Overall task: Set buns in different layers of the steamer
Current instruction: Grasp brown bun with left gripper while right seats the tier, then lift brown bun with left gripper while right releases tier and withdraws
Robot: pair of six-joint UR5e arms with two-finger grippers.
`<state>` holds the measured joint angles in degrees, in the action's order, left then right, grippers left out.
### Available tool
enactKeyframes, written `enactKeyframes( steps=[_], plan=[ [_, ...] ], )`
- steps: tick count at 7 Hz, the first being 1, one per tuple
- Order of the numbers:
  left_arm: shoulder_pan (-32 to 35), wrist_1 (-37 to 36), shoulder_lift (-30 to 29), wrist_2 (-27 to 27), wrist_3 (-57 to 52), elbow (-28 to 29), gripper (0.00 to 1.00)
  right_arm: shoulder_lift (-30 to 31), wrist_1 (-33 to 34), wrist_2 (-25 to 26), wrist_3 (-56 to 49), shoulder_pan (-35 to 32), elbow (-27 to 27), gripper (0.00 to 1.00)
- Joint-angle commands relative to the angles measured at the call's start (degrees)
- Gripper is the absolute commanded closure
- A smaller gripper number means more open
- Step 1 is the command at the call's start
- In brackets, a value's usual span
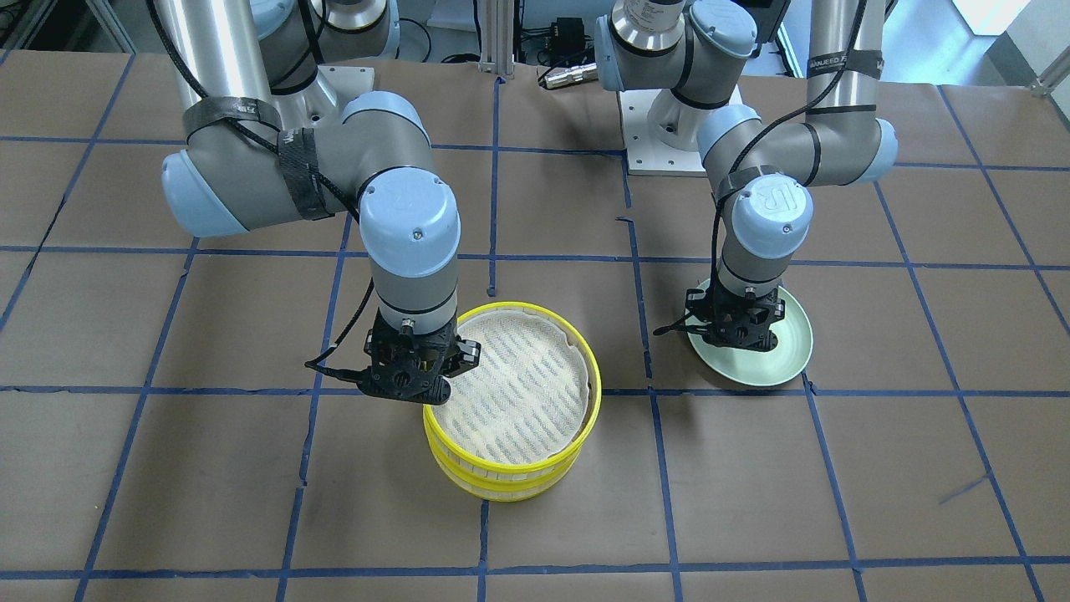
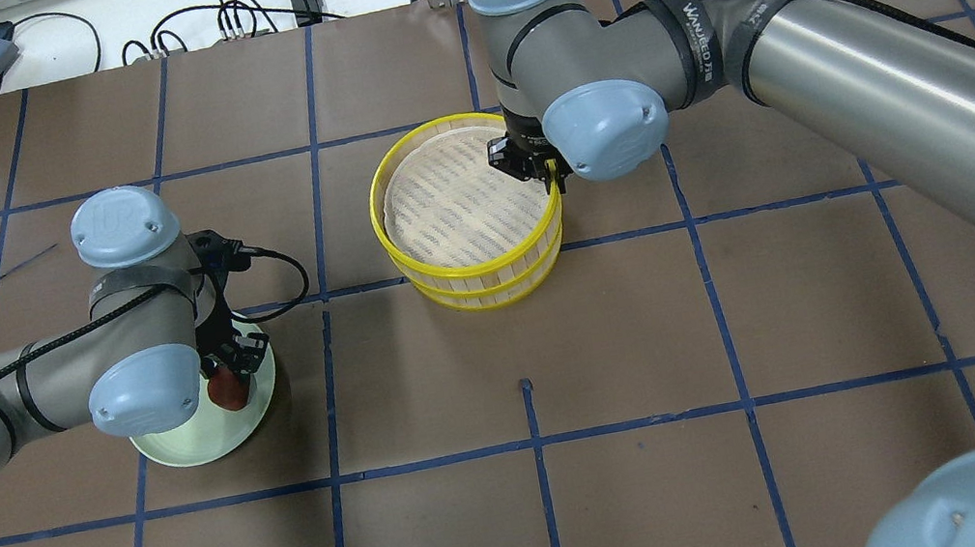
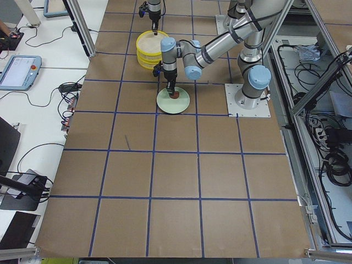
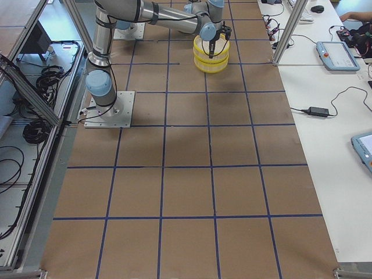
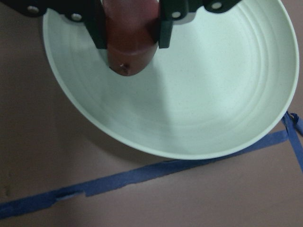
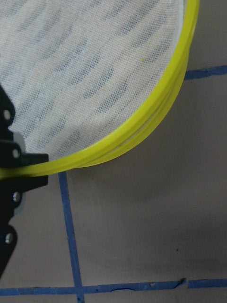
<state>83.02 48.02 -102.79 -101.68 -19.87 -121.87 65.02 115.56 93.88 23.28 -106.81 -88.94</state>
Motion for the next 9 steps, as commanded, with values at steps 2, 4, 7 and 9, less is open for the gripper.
enactKeyframes(
  steps=[2, 4, 7, 9],
  plan=[
    [0.65, 0.40, 1.45, -0.45, -0.35, 5.91, 0.98, -0.51, 2.22, 0.17, -0.07, 0.03, -0.97, 0.97],
    [1.00, 1.11, 4.08, 0.07, -0.61, 7.17, 0.98, -0.51, 2.39, 0.17, 0.01, 0.11, -2.03, 0.95],
    [3.54, 4.60, 7.17, 4.54, -0.26, 13.03, 0.98, 0.02, 2.31, -0.10, 0.28, 0.11, -2.12, 0.91],
    [5.04, 10.32, 6.91, 5.96, 0.53, 19.45, 0.98, 0.11, 2.30, -0.10, -0.42, 0.11, -2.12, 0.01]
  ],
)
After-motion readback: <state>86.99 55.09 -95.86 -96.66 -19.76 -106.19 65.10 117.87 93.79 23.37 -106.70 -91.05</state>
